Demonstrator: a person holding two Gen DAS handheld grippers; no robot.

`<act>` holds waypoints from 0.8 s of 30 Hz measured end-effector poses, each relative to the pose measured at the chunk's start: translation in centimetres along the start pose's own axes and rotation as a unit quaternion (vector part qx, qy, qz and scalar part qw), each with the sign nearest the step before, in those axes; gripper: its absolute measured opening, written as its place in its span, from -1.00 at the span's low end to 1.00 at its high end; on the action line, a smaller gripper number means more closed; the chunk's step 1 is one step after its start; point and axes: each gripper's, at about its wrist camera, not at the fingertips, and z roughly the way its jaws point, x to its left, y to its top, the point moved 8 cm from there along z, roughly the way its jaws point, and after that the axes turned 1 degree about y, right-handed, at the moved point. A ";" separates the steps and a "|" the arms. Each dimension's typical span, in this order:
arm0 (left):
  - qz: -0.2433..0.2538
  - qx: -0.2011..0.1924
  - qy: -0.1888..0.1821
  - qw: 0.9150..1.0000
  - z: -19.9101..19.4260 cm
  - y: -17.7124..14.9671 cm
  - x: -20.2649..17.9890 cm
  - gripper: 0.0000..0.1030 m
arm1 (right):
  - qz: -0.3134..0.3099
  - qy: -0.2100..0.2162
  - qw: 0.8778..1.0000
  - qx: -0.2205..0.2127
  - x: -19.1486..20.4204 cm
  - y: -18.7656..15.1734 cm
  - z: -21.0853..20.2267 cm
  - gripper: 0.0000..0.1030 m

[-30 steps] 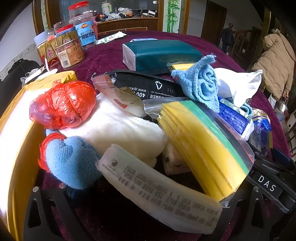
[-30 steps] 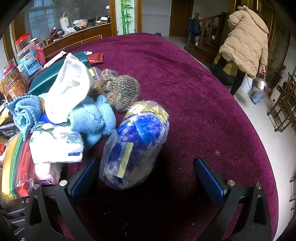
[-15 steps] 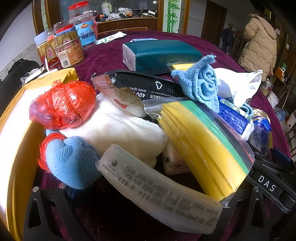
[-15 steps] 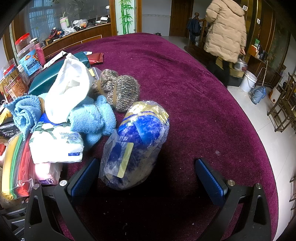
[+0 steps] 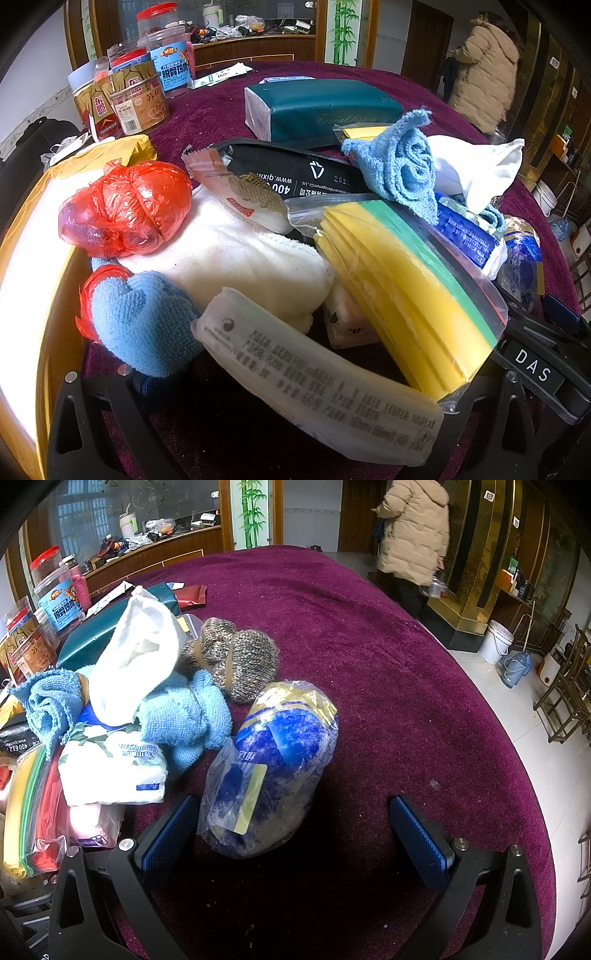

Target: Organize soft objects

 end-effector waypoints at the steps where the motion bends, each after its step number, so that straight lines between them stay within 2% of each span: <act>1: 0.000 0.000 0.000 1.000 0.0 0.0 0.0 0.99 | 0.000 0.000 1.000 0.000 0.0 0.0 0.0 0.99; 12: -0.009 0.000 0.005 1.000 0.0 0.1 0.1 0.99 | 0.000 0.000 1.000 0.000 0.0 0.0 0.0 0.99; 18: 0.027 0.020 -0.018 0.999 -1.2 -1.8 -0.1 0.99 | -0.024 0.022 0.999 0.020 -0.3 -0.1 0.2 1.00; 24: 0.028 0.009 -0.016 0.999 -1.5 -2.0 -0.6 0.99 | -0.032 0.023 0.999 0.024 -0.3 -0.2 -0.1 0.99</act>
